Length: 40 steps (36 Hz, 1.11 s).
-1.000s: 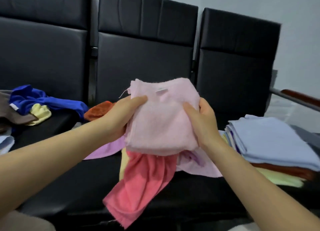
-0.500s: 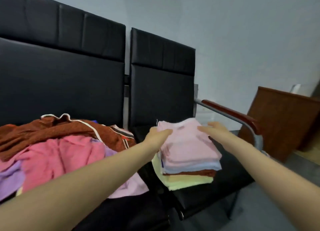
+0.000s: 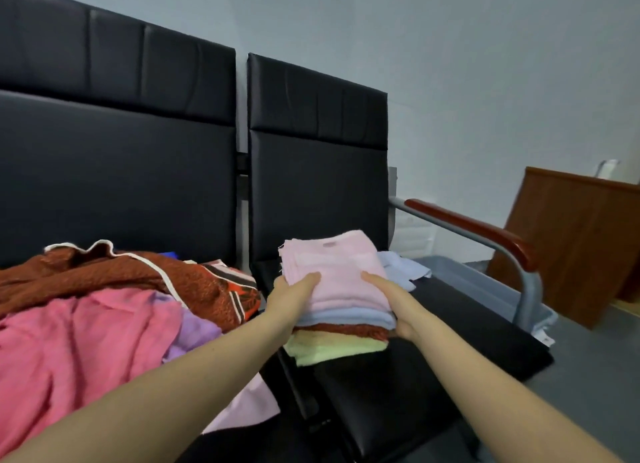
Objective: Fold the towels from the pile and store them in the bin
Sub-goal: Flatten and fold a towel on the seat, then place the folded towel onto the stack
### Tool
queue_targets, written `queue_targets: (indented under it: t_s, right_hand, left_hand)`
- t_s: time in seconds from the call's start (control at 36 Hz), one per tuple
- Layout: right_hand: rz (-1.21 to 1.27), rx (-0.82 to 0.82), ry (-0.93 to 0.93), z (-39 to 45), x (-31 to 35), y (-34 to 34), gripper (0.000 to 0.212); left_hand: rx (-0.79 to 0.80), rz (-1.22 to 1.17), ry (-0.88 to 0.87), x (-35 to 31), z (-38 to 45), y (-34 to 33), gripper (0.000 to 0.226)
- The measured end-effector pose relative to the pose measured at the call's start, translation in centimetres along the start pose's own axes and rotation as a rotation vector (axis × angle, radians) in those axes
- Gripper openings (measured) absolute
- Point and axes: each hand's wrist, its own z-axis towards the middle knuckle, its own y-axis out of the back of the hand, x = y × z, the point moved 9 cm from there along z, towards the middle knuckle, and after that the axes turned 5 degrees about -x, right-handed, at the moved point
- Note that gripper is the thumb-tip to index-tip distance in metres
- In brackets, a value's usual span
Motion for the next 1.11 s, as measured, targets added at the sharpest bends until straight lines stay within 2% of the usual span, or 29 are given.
queue_targets:
  t_s: [0.06,0.08,0.17,0.22,0.25,0.31,0.33,0.39,0.47,0.58,0.64,0.72,0.78,0.89,1.0,1.11]
  right_hand:
    - [0.000,-0.015,0.002,2.0,0.6,-0.7,0.108]
    - [0.003,-0.024,0.007,3.0,0.9,-0.9,0.108]
    - [0.046,-0.035,0.051,5.4,1.4,-1.7,0.076]
    - [0.029,-0.051,0.120,6.6,1.9,-1.3,0.074]
    - [-0.024,-0.093,0.176,7.4,2.1,-0.5,0.066]
    - [-0.240,-0.282,0.268,9.2,2.5,2.2,0.047]
    - [-0.351,-0.370,0.311,10.0,2.9,3.5,0.042]
    - [-0.524,-0.438,0.334,11.7,3.0,5.0,0.043]
    - [-0.740,-0.420,0.353,14.4,2.7,5.3,0.055]
    - [-0.812,-0.317,0.438,18.6,3.3,4.3,0.071]
    - [-0.843,-0.255,0.424,19.5,3.2,2.9,0.074]
    - [-1.150,-0.270,0.360,19.5,2.3,1.6,0.057]
    - [-1.281,-0.273,0.428,19.6,2.4,1.3,0.049]
    - [-1.240,-0.224,0.453,19.9,2.2,1.4,0.041]
    - [-1.121,-0.386,0.432,18.4,1.7,4.7,0.044]
    - [-1.071,-0.488,0.373,15.7,0.4,7.0,0.045]
  left_hand:
    - [-0.102,0.142,-0.092,-1.3,1.0,0.8,0.094]
    - [-0.158,0.263,-0.191,-2.5,1.1,1.1,0.092]
    - [-0.233,0.644,-0.642,-7.0,0.3,-0.2,0.074]
    - [-0.113,0.859,-0.834,-7.9,-0.4,-2.4,0.068]
    - [-0.031,0.940,-0.843,-7.3,-0.3,-3.3,0.069]
    - [0.066,1.029,-0.808,-5.5,0.4,-3.9,0.076]
    - [0.060,1.027,-0.819,-5.0,0.8,-3.8,0.080]
    - [0.005,0.971,-0.862,-4.9,1.3,-3.2,0.079]
    - [-0.044,0.904,-0.892,-5.0,1.9,-2.9,0.069]
    - [-0.068,0.874,-0.905,-4.5,2.0,-3.1,0.059]
    - [-0.078,0.862,-0.917,-4.3,2.3,-3.1,0.054]
    - [-0.075,0.867,-0.948,-3.8,3.2,-3.2,0.043]
    - [-0.080,0.860,-0.965,-3.9,3.6,-3.1,0.037]
    - [-0.109,0.867,-0.974,-3.9,4.2,-3.0,0.038]
    - [-0.127,0.887,-0.985,-4.3,4.5,-3.4,0.022]
    - [-0.139,0.926,-0.992,-4.5,5.9,-3.7,0.036]
